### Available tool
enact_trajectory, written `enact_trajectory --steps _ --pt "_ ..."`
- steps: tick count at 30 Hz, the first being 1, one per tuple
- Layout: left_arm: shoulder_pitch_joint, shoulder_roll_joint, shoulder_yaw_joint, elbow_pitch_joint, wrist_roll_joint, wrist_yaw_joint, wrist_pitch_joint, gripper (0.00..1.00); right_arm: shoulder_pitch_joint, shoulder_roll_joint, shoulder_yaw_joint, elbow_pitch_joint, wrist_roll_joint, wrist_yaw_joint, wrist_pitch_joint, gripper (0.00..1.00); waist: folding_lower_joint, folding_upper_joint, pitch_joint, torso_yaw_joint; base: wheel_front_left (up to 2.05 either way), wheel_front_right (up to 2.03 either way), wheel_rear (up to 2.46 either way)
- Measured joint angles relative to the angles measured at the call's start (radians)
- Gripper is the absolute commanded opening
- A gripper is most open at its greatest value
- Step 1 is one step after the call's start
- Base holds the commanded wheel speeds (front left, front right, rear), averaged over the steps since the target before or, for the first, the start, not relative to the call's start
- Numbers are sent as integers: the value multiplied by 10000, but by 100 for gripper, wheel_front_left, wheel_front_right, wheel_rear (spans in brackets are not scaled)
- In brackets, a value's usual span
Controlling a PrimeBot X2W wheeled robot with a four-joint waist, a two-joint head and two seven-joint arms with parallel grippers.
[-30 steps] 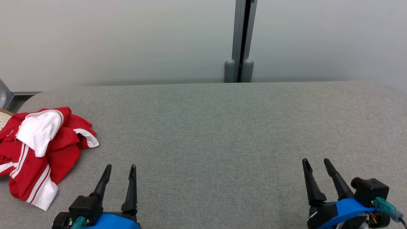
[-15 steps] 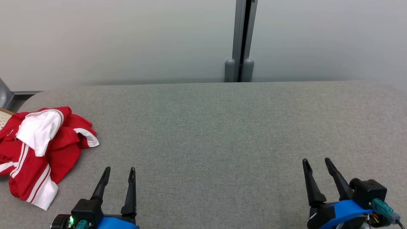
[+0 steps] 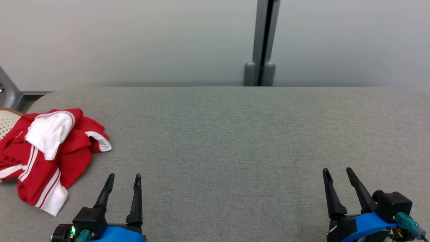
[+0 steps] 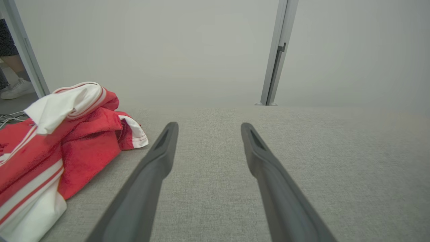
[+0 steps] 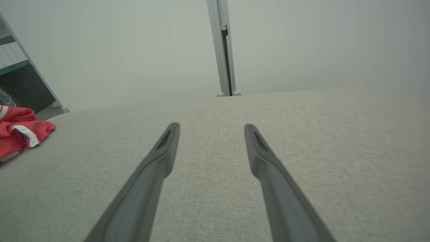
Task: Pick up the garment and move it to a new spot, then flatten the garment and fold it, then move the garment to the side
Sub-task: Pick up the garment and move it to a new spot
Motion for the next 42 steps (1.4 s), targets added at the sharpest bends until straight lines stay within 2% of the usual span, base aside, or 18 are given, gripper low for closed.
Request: enact_trajectory --steps 5,14,15,16,28,32,42 --pt "-73 27 35 -58 -15 40 -2 100 32 0 -58 -142 -111 0 0 100 0 0 60 539 0 0 0" --pt "21 23 71 -98 -121 186 -13 100 48 -2 8 -255 -121 10 8 100 0 0 69 2091 0 0 0" --pt "21 23 71 -98 -121 186 -13 100 48 -2 8 -255 -121 10 8 100 0 0 69 2091 0 0 0" --pt "71 54 67 -134 -121 215 -4 100 45 -2 35 -242 -113 10 10 100 0 0 54 2471 0 0 0" --pt "513 230 75 -470 -213 391 148 100 74 -2 253 -190 -73 10 82 100 0 0 -91 4479 0 0 0" --pt "704 263 150 -625 -291 531 146 100 -62 6 433 -190 -73 10 100 100 -1 0 -66 4740 0 0 0" --pt "757 251 182 -874 -430 625 224 100 -118 0 474 -50 -50 10 119 100 0 0 21 4767 0 0 0"
